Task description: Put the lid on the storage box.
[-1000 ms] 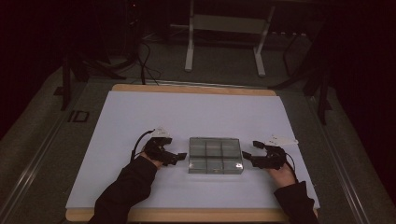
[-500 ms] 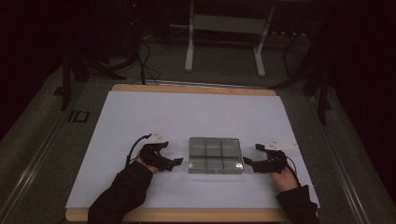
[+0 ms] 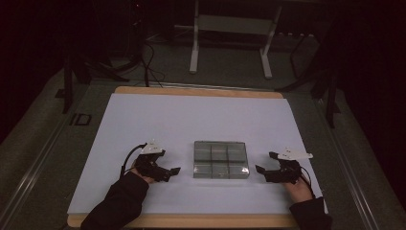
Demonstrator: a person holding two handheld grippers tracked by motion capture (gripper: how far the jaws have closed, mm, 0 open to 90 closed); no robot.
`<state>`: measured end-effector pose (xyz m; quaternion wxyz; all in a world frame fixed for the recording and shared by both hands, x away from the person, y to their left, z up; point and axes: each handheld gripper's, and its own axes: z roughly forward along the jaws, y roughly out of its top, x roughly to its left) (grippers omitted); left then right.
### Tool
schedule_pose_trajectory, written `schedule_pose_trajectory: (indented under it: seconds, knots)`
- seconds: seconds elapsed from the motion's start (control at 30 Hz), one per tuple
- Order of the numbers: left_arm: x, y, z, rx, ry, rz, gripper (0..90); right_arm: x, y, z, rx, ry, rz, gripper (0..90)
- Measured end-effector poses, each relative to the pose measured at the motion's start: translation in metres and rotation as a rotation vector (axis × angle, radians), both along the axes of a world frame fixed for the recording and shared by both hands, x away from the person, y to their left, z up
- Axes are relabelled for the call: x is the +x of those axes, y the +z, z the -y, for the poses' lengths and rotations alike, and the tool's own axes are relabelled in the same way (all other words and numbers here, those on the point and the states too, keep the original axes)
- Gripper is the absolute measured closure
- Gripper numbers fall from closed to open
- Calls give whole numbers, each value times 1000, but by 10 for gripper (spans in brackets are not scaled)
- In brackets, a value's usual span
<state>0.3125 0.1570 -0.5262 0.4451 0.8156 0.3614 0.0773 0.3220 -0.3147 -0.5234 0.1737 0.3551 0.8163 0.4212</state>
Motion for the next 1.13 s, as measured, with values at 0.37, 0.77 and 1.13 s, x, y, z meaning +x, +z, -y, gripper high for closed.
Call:
schedule_pose_trajectory:
  seconds: [0.37,0.77,1.13]
  knots:
    - [-10,-2,-8,68,22,36,27,-10,-1,11,-20,-27,2,156]
    - [-15,-10,-19,35,55,13,27,-11,-4,19,1,-65,-2,151]
    - [-18,-14,-21,19,59,18,27,-12,-6,20,0,-77,0,152]
